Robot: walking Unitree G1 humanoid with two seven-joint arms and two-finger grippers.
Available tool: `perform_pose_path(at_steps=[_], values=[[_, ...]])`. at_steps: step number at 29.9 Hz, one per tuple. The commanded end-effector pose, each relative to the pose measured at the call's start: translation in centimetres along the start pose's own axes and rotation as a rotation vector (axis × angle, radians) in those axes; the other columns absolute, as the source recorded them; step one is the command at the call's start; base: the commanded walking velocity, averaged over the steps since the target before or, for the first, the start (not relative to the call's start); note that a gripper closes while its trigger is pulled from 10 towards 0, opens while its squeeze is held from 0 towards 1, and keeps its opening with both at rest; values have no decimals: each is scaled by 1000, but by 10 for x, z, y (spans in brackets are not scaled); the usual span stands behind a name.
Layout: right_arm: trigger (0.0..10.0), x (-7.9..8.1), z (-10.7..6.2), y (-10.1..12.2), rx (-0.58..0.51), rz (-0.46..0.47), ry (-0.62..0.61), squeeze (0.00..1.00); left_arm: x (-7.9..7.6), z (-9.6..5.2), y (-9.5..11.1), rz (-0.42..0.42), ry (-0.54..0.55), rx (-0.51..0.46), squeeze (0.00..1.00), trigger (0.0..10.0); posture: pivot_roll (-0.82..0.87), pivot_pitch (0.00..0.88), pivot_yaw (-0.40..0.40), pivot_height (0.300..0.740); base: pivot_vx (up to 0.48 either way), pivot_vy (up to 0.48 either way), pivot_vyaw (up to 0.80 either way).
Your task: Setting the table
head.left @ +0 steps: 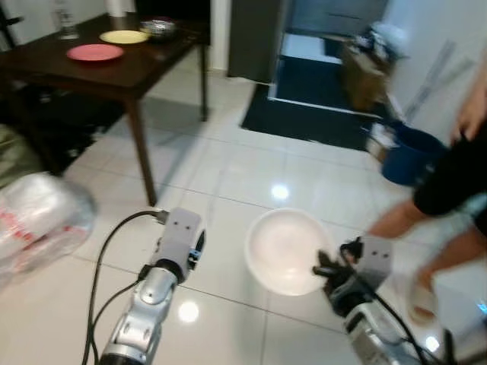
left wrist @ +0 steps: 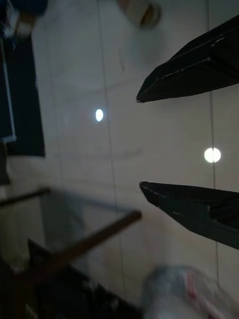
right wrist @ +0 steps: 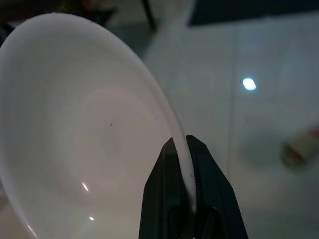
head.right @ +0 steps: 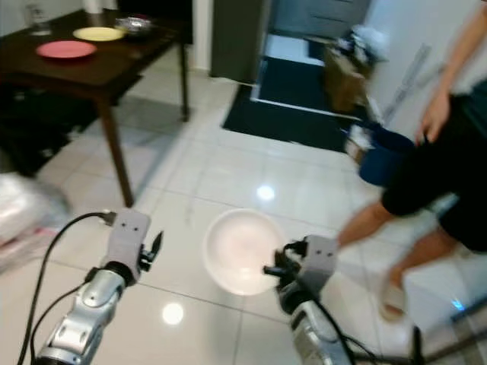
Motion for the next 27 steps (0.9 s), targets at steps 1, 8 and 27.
perform_pose_path(at_steps=[1,8,27], values=[[10000,5,0,-4,5,-2,19,0,1,-4,-8,6,4,19,0,10000,4,97,13,740,480,0,0],[10000,4,3,1,-16,-19,30,0,-6,-4,-5,-1,-5,-4,0,10000,14,98,14,740,480,0,0],[10000,15,20,-10,16,19,87,0,39,-33,3,-19,223,-78,0,10000,92,109,-25,740,480,0,0]])
Point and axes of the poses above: a point about 5 cm out from each wrist's last joint towards the gripper, its own z axis pointing out of the wrist towards the gripper, its own y axis along the axis of the wrist's last joint, x = y × z, the point moved 5 cm from there along z, pointing out of the wrist towards the gripper, and after that the axes turned 10 degrees about -z, right-handed, at the moved point
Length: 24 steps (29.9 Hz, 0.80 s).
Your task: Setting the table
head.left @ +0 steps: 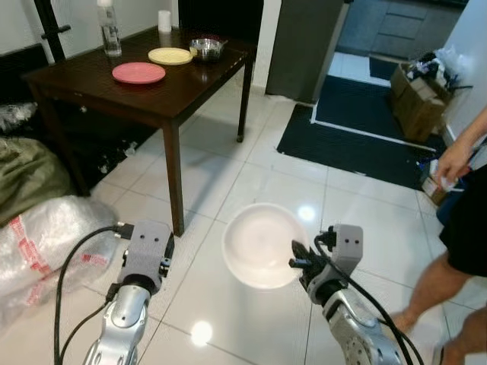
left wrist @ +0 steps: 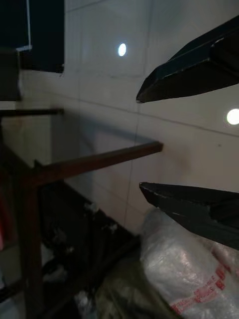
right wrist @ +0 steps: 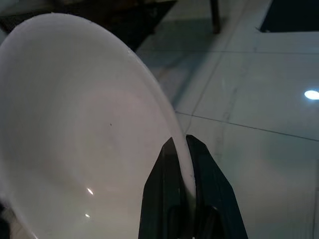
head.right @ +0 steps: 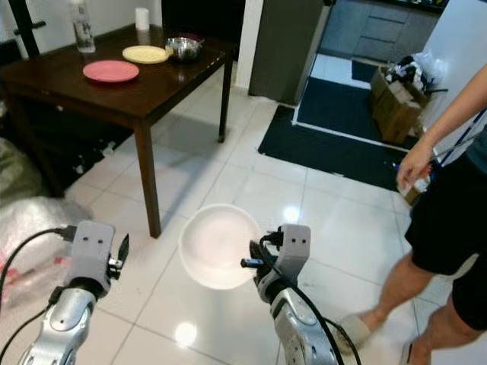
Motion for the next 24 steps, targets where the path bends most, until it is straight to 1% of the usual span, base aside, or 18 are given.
perform_pose_path(at_steps=[1,3,4,6,9,10,15,18,23,24], values=[[10000,-11,3,8,-35,8,-42,0,3,-3,0,1,18,-6,0,10000,93,112,-24,740,480,0,0],[10000,-13,4,10,-44,7,-49,0,4,-3,1,1,20,-8,0,10000,93,114,-24,740,480,0,0],[10000,-19,4,15,-58,6,-66,0,2,-1,6,4,16,-21,0,10000,104,125,-24,740,480,0,0],[10000,-20,5,17,-61,5,-68,0,0,0,8,2,13,-27,0,10000,111,127,-25,740,480,0,0],[10000,-23,6,18,-64,-4,-65,0,-10,4,16,-11,-7,-47,0,10000,120,135,-26,740,480,0,0],[10000,-23,6,18,-64,-4,-65,0,-10,4,16,-11,-7,-47,0,10000,120,135,-26,740,480,0,0],[10000,-22,6,16,-62,-5,-53,0,-25,5,21,-35,-42,-59,0,10000,105,119,-23,740,480,0,0],[10000,-22,5,15,-64,-2,-56,0,-27,5,20,-36,-49,-57,0,10000,99,111,-18,740,462,0,0],[10000,-26,3,13,-59,5,-72,0,-29,6,18,-34,-59,-49,0,10000,84,109,-6,740,480,0,0],[10000,-26,3,13,-60,6,-76,0,-30,7,17,-33,-65,-47,0,10000,73,109,-2,740,428,0,-800]])
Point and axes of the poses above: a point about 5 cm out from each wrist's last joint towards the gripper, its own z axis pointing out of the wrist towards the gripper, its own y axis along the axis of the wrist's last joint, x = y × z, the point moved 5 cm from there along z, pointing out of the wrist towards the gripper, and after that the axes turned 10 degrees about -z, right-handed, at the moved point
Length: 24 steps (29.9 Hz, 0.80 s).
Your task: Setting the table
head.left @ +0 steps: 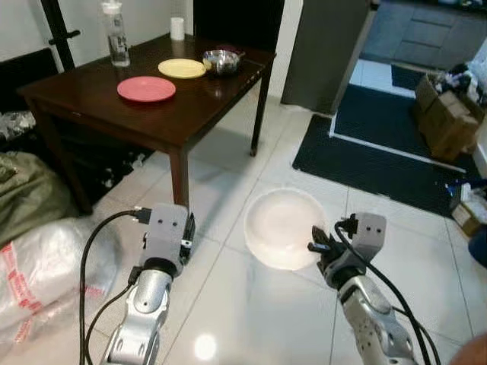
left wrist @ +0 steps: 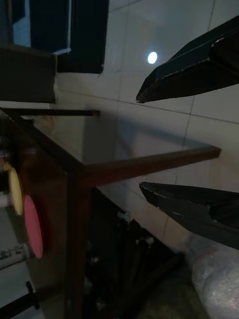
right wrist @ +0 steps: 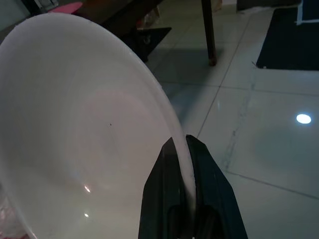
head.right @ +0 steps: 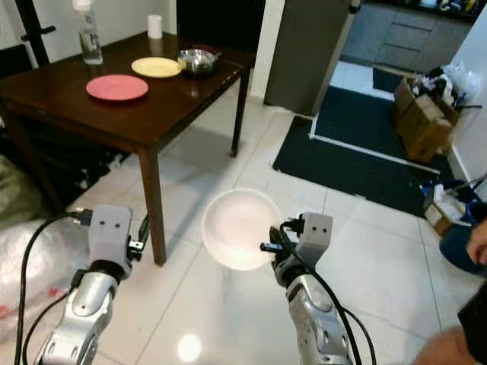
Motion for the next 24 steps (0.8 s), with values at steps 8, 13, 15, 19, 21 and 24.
perform_pose_path(at_steps=[8,13,15,19,21,24], values=[[10000,-8,-7,-2,-2,4,-29,0,-7,2,-10,4,-26,34,0,10000,55,102,1,740,434,0,-800],[10000,-9,-7,-2,1,-4,-28,0,-7,3,-10,3,-27,33,0,10000,54,97,-1,740,438,0,-800],[10000,-9,-6,-2,0,-5,-27,0,-6,3,-11,5,-27,34,0,10000,54,97,0,740,426,0,-800],[10000,-8,-6,-2,0,-5,-26,0,-5,3,-11,6,-27,35,0,10000,56,93,3,740,453,0,-800],[10000,-8,-6,-2,0,-5,-26,0,-5,4,-12,7,-27,35,0,10000,56,93,3,740,480,0,-800],[10000,-8,-6,-2,0,-4,-29,0,-5,5,-11,9,-30,33,0,10000,57,91,8,740,445,0,-800]])
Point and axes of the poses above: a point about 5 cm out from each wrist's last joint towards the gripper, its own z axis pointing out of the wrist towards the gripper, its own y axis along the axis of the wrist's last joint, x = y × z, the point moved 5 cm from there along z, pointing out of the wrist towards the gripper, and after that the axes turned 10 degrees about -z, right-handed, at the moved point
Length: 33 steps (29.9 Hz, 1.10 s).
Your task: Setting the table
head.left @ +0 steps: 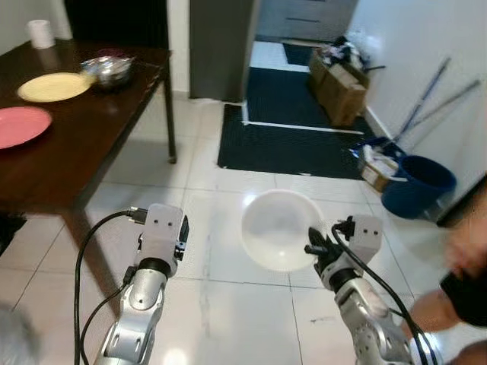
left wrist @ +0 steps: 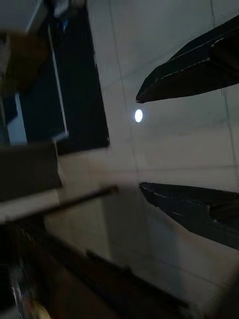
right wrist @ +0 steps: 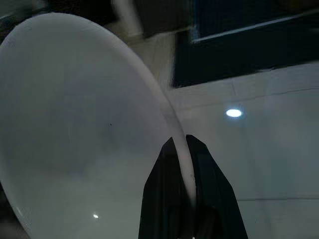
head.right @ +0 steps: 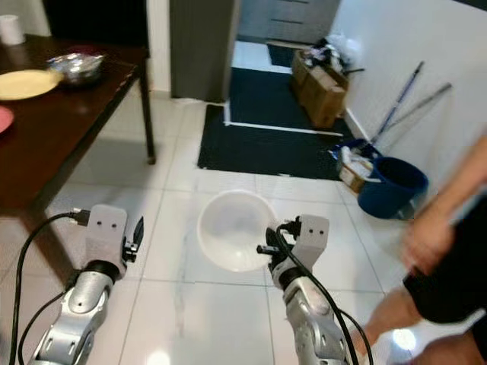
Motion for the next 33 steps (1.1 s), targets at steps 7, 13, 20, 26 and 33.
perform_pose_path(at_steps=[7,13,20,26,33], values=[[10000,-13,-5,-5,14,3,-46,0,-7,0,-4,3,-27,8,0,10000,56,90,12,740,450,0,-800],[10000,-14,-6,-6,14,3,-53,0,-8,0,-4,3,-29,7,0,10000,56,90,13,740,453,0,-788],[10000,-12,-5,-5,13,1,-49,0,-8,-1,-4,2,-27,8,0,10000,60,93,10,740,450,0,0],[10000,-11,-4,-4,4,13,-44,0,-8,-1,-5,1,-28,8,0,10000,59,95,6,740,435,0,0],[10000,-10,-5,1,-13,25,-41,0,-8,-1,-5,1,-26,11,0,10000,61,112,7,740,427,0,0]])
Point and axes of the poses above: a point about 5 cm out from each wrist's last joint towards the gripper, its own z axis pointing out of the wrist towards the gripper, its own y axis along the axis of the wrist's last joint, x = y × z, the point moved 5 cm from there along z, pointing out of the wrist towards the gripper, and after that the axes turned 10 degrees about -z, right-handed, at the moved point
